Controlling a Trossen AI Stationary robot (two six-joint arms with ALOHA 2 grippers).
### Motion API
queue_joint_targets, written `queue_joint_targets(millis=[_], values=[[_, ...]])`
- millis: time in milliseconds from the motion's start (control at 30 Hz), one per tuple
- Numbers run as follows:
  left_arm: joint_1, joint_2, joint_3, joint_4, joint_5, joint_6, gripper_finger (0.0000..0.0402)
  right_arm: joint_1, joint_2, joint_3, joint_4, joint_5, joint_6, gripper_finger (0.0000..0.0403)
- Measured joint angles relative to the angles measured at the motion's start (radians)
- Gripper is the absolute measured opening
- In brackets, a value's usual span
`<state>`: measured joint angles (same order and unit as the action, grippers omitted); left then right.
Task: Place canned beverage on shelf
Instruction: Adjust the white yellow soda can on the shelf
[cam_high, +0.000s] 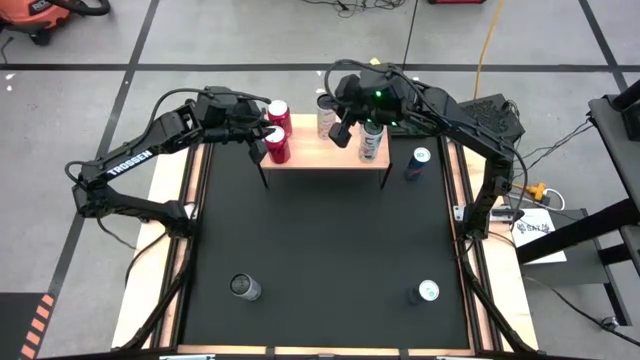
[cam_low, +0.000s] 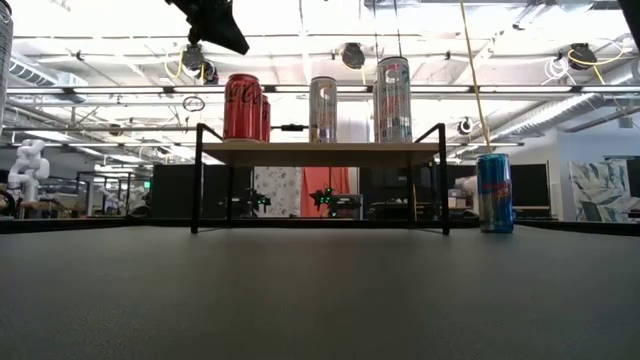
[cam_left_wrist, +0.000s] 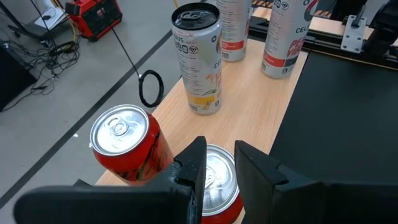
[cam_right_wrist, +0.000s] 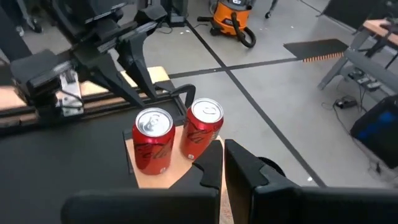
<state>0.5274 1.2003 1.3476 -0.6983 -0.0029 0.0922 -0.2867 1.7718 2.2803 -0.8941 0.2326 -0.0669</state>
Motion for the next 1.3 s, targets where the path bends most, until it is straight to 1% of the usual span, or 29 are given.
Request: queue_joint_targets(millis=[200, 500, 767, 1133, 1233, 1300], values=[[0.000, 0.000, 0.000, -0.001, 0.000, 0.000, 0.0081, 0.000, 0.000, 0.000, 0.000, 0.000, -0.077, 0.0000], [0.000, 0.000, 0.000, -0.049, 0.000, -0.001, 0.0081, 0.000, 0.000, 0.000, -0.001, -0.001, -0.050, 0.0000], [0.000, 0.000, 0.000, -0.047, -0.001, -0.008, 0.0081, 0.000, 0.000, 0.000, 0.001, -0.001, -0.050, 0.0000], [0.000, 0.000, 0.000, -0.045, -0.001, -0.009, 0.0081, 0.000, 0.000, 0.000, 0.075, 0.000, -0.050, 0.0000], [0.000, 0.000, 0.000, -0.046, -0.001, -0.008, 0.0081, 0.000, 0.000, 0.000, 0.074, -0.001, -0.081, 0.0000], [0.000, 0.000, 0.000, -0.046, -0.001, -0.008, 0.0081, -0.001, 0.000, 0.000, 0.074, -0.025, -0.117, 0.0000]])
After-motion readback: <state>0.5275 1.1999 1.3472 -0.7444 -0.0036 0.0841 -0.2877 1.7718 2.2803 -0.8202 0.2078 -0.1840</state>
